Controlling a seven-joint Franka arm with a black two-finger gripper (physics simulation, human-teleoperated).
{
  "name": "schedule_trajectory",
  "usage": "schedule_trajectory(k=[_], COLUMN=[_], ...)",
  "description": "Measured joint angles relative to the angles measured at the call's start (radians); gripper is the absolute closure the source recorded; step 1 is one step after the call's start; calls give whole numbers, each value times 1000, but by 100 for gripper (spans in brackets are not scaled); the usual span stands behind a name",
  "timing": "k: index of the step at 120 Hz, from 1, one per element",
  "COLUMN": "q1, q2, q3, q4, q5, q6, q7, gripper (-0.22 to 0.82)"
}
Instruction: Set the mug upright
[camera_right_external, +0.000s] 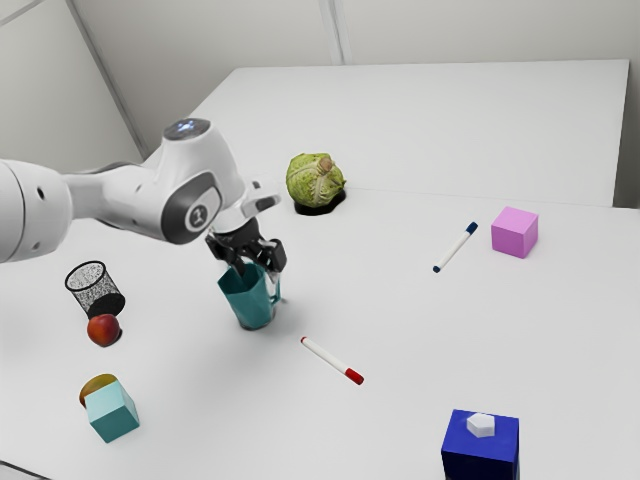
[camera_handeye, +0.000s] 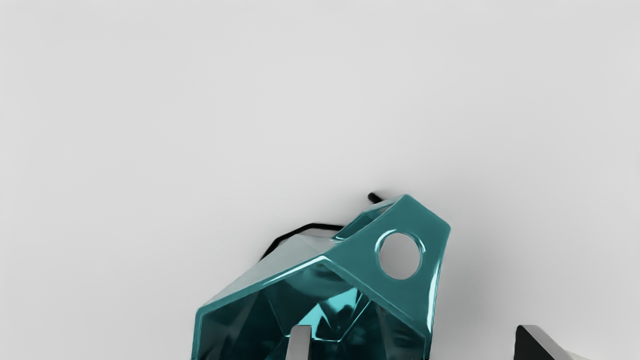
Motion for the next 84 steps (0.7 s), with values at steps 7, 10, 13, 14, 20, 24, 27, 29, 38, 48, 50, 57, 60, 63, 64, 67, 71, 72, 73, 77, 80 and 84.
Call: schedule_trajectory(k=[7,10,13,14,20,24,27,29,38,48,50,57,60,63,64,67,71,72,73,77,80,84], q1=[-1,-1,-2,-2,-3,-4,-4,-4,-4,-1,-1,-2,-2,-3,-3,-4,-4,-4,-4,-3,-3,-1], q2=[-21,-29,-36,-39,-53,-62,-67,-69,-74,-79,-79,-79,-78,-77,-76,-76,-73,-73,-72,-71,-69,-67], q3=[0,0,0,0,0,0,0,0,-1,-3,-4,-4,-4,-4,-4,-4,-3,-3,-3,-3,-3,-3], q4=[8,13,25,29,56,76,93,106,165,228,245,302,326,349,357,379,408,415,423,453,475,505], q5=[-1,-1,-2,-2,-7,-17,-23,-26,-38,-44,-45,-48,-48,-49,-49,-50,-50,-50,-50,-51,-51,-53], q6=[-4,-9,-18,-23,-55,-82,-104,-121,-200,-288,-307,-372,-398,-425,-433,-459,-492,-500,-508,-539,-561,-593], q7=[-1,-2,-2,-2,-3,-3,-4,-4,-5,-6,-6,-7,-8,-8,-8,-9,-9,-9,-10,-10,-10,-10], gripper=[15,13,12,12,10,8,8,7,5,4,4,3,3,3,3,3,2,2,2,2,2,2])
